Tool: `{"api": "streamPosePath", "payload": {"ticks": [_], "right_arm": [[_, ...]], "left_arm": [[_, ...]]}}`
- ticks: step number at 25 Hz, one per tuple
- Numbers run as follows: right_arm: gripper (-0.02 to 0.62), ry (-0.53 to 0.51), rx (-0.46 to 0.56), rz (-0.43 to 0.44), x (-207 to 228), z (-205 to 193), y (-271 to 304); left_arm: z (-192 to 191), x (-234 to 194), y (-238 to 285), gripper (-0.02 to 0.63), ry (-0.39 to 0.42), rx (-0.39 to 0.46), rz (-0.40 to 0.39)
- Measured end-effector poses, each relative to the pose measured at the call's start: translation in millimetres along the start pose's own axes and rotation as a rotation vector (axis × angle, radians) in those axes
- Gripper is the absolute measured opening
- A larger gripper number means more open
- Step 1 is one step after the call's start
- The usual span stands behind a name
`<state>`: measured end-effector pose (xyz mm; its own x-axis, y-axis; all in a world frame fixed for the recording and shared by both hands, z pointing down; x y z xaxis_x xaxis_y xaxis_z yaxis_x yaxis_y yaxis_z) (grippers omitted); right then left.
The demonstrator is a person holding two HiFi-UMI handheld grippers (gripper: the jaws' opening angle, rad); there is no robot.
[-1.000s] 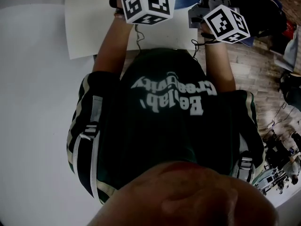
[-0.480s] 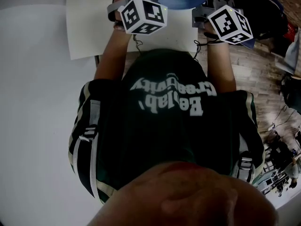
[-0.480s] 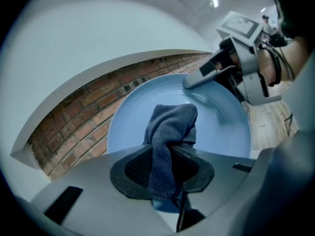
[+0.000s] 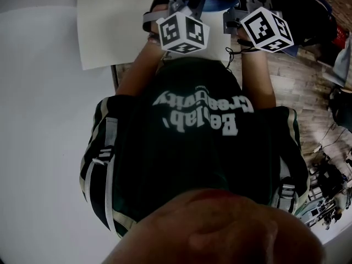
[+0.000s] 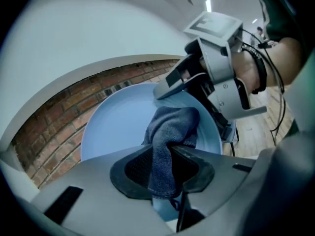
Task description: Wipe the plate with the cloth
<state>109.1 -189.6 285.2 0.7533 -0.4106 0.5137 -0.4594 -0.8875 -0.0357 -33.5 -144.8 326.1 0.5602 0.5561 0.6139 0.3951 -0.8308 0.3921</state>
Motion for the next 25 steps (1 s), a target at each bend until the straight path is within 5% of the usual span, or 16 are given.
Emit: {"api": "streamPosePath", "payload": {"ticks": [10, 25], "right_arm": [[0.025, 0.003, -0.038, 0.020, -5.1, -3.8, 1.8], [0.012, 0.054, -0.145, -0.050, 25.3, -38.7, 15.6]], "left_arm": [[9.6, -47.5, 2.9, 0.098, -0.055, 0.054, 0.130], [-18.8, -58.6, -8.3, 0.098, -0.186, 0.140, 0.180]]}}
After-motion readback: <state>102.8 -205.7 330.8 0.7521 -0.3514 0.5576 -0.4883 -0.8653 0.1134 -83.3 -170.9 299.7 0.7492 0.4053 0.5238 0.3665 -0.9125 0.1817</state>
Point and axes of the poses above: the fingertips, and each gripper's own axes: y forward along the fingers, x to its right, z out of its top, the point moved 7 cm from there along -y, backward along the fingers, and after that the axes turned 6 degrees about y, right-handed, at the moved point
